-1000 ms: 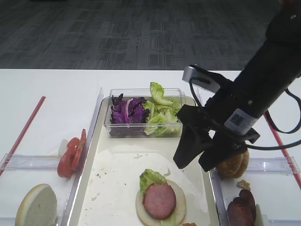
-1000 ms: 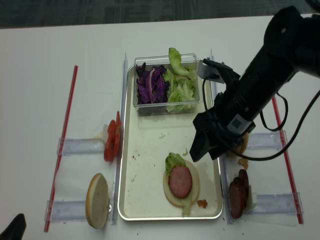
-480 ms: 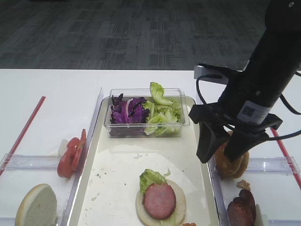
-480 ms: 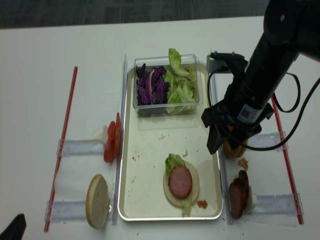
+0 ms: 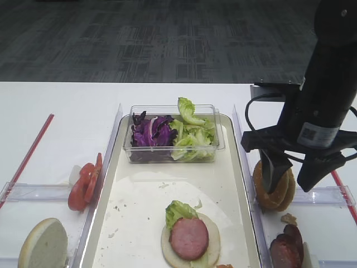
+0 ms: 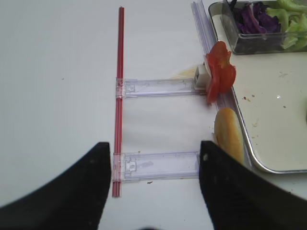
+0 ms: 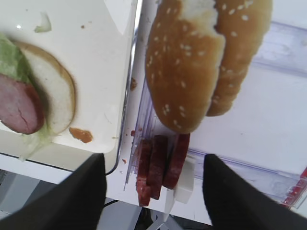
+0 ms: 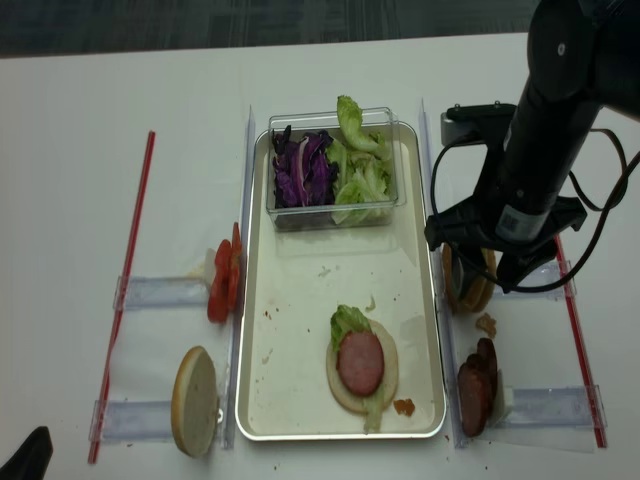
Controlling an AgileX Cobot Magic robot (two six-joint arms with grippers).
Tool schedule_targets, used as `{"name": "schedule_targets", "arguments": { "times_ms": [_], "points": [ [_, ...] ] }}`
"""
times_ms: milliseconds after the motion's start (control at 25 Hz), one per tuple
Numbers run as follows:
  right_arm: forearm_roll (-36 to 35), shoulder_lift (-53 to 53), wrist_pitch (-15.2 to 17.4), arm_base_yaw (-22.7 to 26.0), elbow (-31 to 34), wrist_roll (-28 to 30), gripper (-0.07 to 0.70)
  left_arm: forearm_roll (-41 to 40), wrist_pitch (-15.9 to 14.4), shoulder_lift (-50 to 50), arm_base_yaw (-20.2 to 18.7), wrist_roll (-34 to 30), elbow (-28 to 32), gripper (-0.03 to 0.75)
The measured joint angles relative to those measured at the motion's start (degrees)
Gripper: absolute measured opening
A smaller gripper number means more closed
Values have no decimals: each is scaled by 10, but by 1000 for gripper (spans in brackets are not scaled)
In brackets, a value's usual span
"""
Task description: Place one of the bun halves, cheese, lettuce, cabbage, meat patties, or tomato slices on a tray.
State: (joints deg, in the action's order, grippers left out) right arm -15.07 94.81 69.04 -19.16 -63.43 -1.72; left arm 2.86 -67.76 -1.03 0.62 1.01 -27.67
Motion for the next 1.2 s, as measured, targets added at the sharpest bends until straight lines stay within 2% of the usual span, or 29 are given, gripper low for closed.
{"name": "schedule_targets", "arguments": {
  "times_ms": [240,440,600,880,1200],
  "points": [
    [7,0,1,0,0,-2,438,0,0,0,0,0,0,391],
    [56,0,1,0,0,-2,433,0,0,0,0,0,0,391],
    [69,0,1,4,0,8,433,0,0,0,0,0,0,391],
    [70,0,2,76,0,33,433,0,0,0,0,0,0,391],
    [109,0,2,149,0,55,433,0,0,0,0,0,0,391]
  ]
}}
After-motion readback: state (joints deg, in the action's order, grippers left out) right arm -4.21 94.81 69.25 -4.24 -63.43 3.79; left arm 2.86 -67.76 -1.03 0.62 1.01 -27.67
